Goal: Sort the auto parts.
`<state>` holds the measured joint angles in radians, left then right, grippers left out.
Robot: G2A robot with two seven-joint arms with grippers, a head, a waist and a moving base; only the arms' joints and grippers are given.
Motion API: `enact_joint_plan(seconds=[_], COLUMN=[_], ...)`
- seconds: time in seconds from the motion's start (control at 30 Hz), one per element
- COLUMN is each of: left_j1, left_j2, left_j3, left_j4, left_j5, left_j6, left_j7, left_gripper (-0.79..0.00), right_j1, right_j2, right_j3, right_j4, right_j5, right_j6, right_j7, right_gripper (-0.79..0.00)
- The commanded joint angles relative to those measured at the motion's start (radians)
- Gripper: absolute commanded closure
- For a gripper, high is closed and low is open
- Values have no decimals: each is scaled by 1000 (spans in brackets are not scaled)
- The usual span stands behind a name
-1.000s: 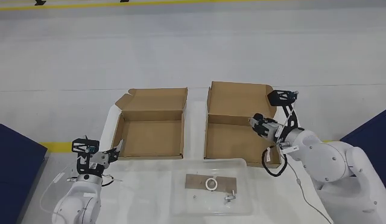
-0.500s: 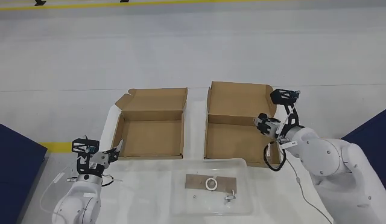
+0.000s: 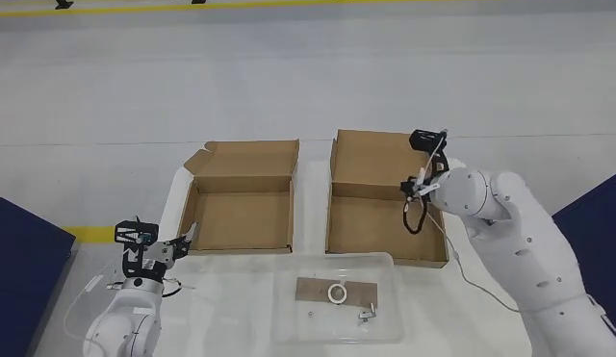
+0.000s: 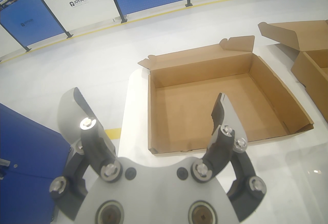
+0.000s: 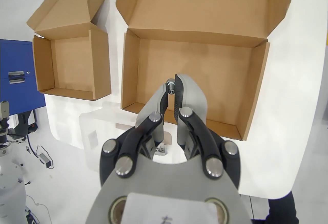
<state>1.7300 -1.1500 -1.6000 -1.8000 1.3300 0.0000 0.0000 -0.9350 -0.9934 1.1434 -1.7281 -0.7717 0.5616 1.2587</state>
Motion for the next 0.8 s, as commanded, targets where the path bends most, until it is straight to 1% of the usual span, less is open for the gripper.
enact_joint_plan(seconds=[0.0,0.47,0.77], left_j1=[0,0,0], left_j2=[0,0,0], left_j3=[0,0,0], left_j4=[0,0,0], left_j5=[0,0,0], left_j6=[0,0,0], left_j7=[0,0,0], left_gripper=[-785,-785,-785], right_j1=[15,40,70], right_j2=[-5,-32,-58], right_j3=[-25,-145,-199], right_j4=[46,276,391], right_j5=[4,-15,20], right_j6=[5,62,93], right_j7=[-5,-62,-93], right_gripper=[0,0,0])
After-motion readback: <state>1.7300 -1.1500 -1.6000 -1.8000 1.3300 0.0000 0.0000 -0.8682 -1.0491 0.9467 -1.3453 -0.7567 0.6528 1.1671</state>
